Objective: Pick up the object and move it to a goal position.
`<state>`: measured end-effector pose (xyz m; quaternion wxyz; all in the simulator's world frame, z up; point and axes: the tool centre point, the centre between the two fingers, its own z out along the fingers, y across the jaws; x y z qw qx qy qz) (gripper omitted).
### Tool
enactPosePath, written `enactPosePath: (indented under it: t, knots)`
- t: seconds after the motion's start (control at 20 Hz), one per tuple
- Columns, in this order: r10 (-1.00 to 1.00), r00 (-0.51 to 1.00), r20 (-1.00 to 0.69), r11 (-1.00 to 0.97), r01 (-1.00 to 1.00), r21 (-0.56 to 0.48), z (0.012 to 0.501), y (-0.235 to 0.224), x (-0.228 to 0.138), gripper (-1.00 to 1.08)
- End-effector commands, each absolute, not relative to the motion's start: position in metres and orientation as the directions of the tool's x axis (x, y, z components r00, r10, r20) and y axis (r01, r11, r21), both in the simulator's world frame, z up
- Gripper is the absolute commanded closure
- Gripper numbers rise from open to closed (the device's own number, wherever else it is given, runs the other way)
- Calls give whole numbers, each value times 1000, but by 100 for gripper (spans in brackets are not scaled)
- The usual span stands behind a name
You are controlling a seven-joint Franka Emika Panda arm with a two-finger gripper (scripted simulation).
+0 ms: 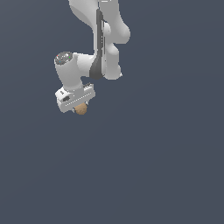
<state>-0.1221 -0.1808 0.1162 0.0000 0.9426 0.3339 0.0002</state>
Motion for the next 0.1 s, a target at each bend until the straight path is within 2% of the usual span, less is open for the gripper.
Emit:
enactPosePath:
  t: [0.0, 0.05]
  knots:
    - [631, 776, 0, -776, 631, 0, 116, -181, -122, 108]
    - [631, 776, 0, -776, 631, 0, 116, -181, -122, 108]
